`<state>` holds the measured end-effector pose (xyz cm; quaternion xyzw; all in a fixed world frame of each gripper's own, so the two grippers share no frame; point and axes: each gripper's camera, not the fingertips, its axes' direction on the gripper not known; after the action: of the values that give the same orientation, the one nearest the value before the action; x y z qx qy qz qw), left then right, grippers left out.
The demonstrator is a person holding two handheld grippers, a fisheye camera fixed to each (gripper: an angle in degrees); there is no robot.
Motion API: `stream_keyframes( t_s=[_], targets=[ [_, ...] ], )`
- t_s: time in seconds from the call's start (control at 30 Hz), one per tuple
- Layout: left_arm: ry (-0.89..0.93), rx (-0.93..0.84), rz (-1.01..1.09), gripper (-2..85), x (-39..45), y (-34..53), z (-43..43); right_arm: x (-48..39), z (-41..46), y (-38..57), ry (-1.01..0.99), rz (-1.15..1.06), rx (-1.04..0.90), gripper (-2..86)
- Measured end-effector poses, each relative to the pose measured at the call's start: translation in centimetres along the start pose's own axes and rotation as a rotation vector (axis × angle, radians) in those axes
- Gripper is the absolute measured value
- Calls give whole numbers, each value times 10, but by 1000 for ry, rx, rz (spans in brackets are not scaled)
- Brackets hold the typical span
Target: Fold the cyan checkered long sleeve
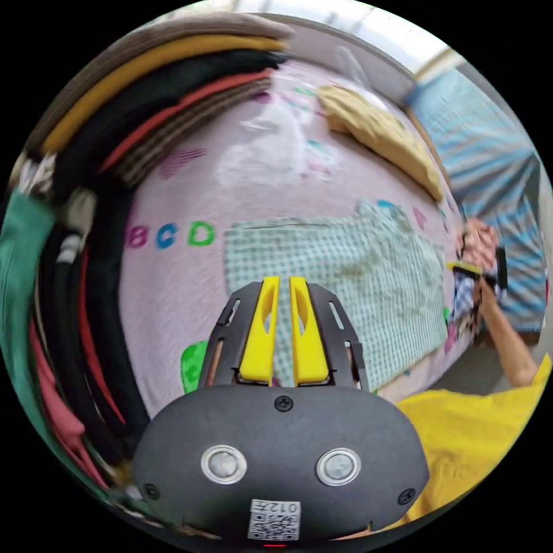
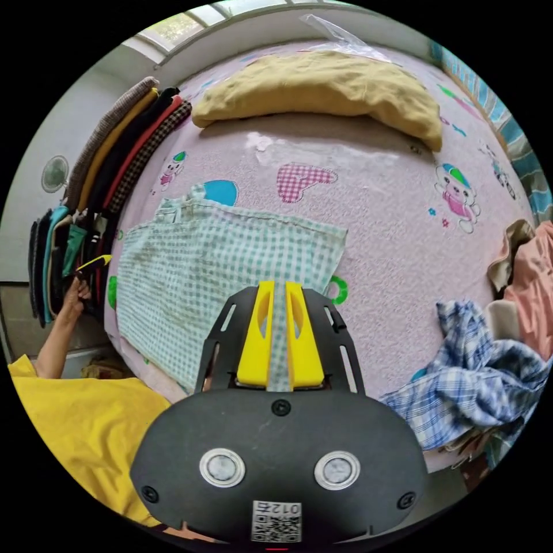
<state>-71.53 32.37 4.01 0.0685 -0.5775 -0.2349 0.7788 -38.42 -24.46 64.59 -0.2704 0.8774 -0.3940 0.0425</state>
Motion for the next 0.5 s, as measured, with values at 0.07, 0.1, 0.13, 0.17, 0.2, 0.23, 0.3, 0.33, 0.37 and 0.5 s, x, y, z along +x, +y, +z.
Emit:
stream_keyframes(
  t_s=[0.07, 0.1, 0.13, 0.17, 0.2, 0.23, 0.3, 0.33, 0.37, 0.5],
  targets=[
    [-16, -82, 243, 23, 53, -30, 21, -5, 0, -25, 104, -21, -8, 28],
    [-39, -96, 291, 24, 66, -37, 27, -6, 1, -30, 115, -24, -9, 29],
    [-75, -124, 377, 25, 89, -48, 38, -8, 2, -40, 99, -37, -11, 33],
    [-94, -150, 452, 27, 111, -59, 49, -12, 5, -49, 64, -50, -20, 38],
    [-99, -163, 485, 28, 121, -64, 54, -14, 7, -53, 55, -55, -30, 40],
    [-110, -180, 530, 29, 138, -73, 63, -18, 14, -61, 71, -54, -59, 46],
    [-116, -187, 558, 29, 159, -84, 73, -22, 24, -69, 97, -42, -91, 47],
    [-99, -186, 562, 28, 169, -90, 78, -24, 31, -73, 81, -33, -115, 40],
    [-79, -185, 563, 28, 178, -94, 82, -27, 34, -75, 70, -28, -123, 32],
    [-84, -165, 549, 25, 196, -101, 89, -37, 20, -73, 87, -48, -44, 17]
  ],
)
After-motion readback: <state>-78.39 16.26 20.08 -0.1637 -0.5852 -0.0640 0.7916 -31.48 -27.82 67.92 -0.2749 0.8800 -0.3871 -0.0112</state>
